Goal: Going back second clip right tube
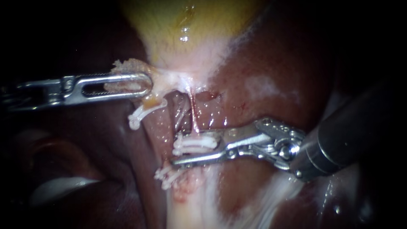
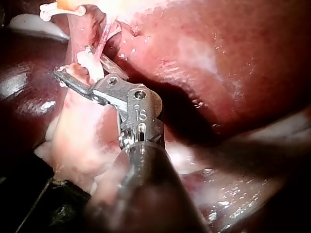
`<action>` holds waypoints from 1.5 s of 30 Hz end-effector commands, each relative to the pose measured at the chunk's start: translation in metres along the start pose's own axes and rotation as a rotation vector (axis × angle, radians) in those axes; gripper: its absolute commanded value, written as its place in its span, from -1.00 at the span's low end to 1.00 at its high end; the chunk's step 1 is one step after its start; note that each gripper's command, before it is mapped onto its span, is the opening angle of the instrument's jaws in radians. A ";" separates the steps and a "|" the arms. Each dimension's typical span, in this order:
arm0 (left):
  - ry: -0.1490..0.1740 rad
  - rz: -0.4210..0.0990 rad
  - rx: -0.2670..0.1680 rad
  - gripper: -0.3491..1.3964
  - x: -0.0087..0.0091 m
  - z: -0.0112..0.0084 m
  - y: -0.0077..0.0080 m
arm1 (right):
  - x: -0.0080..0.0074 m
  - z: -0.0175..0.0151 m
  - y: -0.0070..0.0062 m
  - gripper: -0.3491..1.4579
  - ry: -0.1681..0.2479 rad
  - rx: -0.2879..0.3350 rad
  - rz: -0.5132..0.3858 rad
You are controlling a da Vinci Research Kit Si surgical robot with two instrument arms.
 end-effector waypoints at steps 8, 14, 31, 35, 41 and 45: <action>0.000 0.000 0.000 -1.00 0.0000 0.0000 -0.0001 | -0.0018 0.0002 0.0019 -0.06 -0.001 -0.015 -0.028; 0.000 0.000 0.000 -1.00 0.0000 0.0000 -0.0002 | -0.0020 -0.0001 0.0021 -0.06 -0.002 -0.016 -0.034; 0.000 0.000 0.000 -1.00 0.0000 0.0000 -0.0001 | -0.0018 -0.0040 0.0016 -0.06 -0.023 -0.025 -0.317; 0.000 0.000 0.000 -1.00 0.0000 0.0000 -0.0001 | -0.0014 -0.0061 0.0014 -0.06 -0.030 -0.016 -0.383; 0.000 0.000 0.000 -1.00 0.0000 0.0000 -0.0001 | 0.0007 -0.0100 0.0003 -0.06 -0.035 -0.004 -0.436; 0.000 0.000 0.000 -1.00 0.0000 0.0000 -0.0001 | 0.0026 -0.0126 -0.0013 -0.06 -0.037 -0.011 -0.455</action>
